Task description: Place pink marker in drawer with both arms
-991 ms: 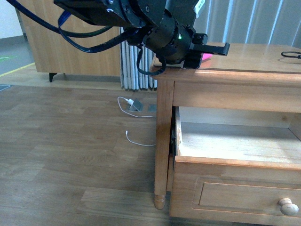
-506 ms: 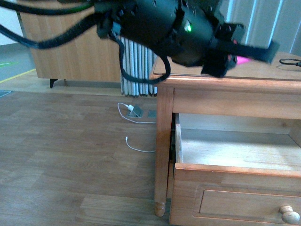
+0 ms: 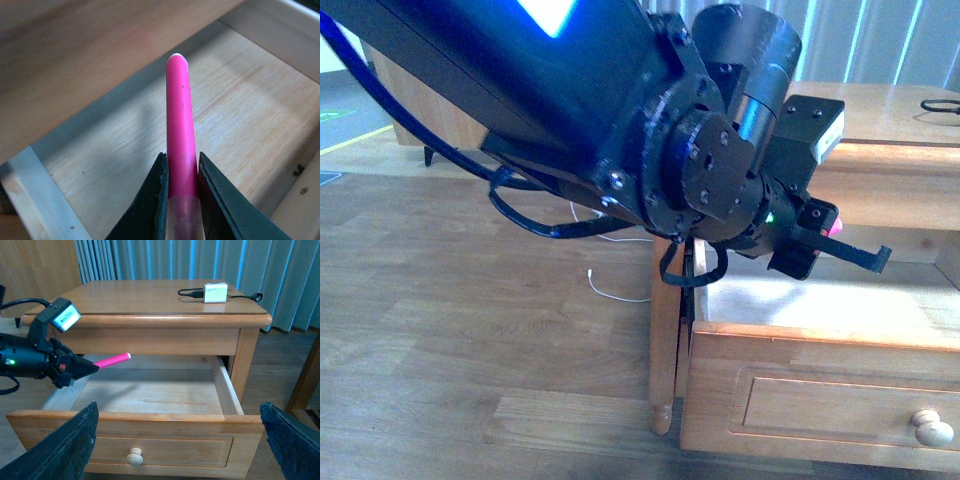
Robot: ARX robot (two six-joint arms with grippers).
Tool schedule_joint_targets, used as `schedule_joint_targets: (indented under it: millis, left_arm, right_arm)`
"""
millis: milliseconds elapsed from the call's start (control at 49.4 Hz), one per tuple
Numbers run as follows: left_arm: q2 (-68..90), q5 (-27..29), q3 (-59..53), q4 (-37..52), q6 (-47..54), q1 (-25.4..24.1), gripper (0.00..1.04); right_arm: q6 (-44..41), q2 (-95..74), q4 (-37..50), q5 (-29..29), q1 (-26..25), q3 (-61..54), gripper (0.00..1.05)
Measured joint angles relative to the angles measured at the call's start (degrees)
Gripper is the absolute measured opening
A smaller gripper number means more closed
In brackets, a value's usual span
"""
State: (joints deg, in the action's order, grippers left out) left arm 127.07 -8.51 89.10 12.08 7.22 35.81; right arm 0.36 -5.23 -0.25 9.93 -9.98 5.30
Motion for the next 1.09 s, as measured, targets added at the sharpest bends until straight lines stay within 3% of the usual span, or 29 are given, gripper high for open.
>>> schedule_joint_targets:
  millis: [142,465,708,1093]
  left_arm:
    - [2.75,0.24,2.54,-1.03,-0.33,0.66,0.15]
    - [-0.17,2.56,-0.57,1.18,-0.42,1.09,0.64]
    - [-12.85,9.29,-10.21,6.47,-1.97,-1.03,0.99]
    - [-45.03,13.79,-40.19,12.83,-5.86,-11.43,0.99]
  right_arm:
    - [0.0,0.0,0.0,0.0,0.0,0.0,0.96]
    - [0.0,0.0,0.0,0.0,0.0,0.0,0.96]
    - [0.0,0.0,0.0,0.0,0.0,0.0,0.96]
    - [0.0,0.0,0.0,0.02,0.0,0.0,0.96]
